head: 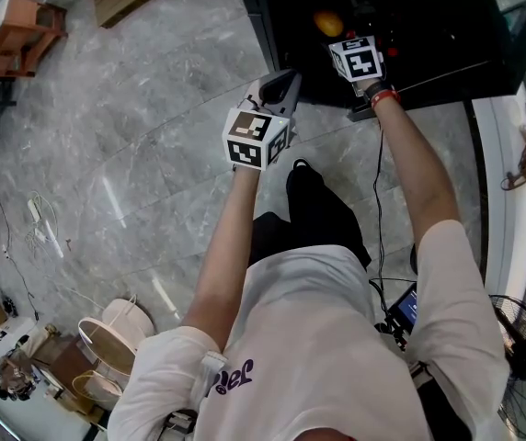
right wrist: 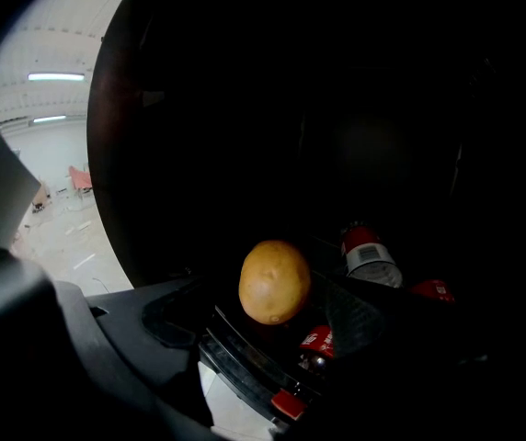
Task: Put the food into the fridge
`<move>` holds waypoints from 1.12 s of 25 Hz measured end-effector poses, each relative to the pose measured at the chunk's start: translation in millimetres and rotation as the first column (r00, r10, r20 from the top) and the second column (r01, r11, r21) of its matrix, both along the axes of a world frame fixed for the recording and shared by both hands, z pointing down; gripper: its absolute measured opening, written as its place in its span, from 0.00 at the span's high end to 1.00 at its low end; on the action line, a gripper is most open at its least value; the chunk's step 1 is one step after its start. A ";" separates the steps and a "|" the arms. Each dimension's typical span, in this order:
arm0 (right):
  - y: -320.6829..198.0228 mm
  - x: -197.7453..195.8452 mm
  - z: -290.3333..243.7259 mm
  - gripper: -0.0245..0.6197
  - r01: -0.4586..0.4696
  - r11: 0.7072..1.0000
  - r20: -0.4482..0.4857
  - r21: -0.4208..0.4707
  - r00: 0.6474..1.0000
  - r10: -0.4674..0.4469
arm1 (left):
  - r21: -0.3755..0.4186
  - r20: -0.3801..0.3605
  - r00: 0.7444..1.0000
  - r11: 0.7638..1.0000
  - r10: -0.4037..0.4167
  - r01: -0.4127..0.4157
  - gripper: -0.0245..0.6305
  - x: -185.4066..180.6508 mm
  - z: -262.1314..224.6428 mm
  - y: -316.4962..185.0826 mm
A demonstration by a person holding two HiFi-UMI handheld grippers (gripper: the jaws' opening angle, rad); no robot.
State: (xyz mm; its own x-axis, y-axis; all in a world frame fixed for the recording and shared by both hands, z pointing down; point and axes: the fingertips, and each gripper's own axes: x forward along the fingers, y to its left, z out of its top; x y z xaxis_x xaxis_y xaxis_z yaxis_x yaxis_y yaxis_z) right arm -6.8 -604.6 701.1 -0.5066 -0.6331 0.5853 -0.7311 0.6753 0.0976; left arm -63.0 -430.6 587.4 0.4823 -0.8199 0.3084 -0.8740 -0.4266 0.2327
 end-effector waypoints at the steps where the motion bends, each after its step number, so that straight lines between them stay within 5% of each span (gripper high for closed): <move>1: 2.1 2.0 -1.9 0.38 -0.009 1.000 0.003 -0.001 1.000 0.009 | 0.001 -0.001 1.000 1.000 0.000 0.000 0.93 0.8 -1.8 0.6; 28: 112.5 53.3 -76.0 0.52 -0.156 0.982 0.030 -0.109 0.987 0.160 | -0.054 -0.011 0.998 0.997 0.054 -0.055 0.93 17.9 -73.0 84.3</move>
State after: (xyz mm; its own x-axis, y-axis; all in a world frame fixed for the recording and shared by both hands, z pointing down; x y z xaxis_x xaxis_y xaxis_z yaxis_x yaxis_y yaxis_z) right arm 46.5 -492.1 625.1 -0.4285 -0.6422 0.6356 -0.8310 0.5562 0.0018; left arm -45.1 -346.4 514.4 0.5287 -0.7745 0.3473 -0.8476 -0.4598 0.2649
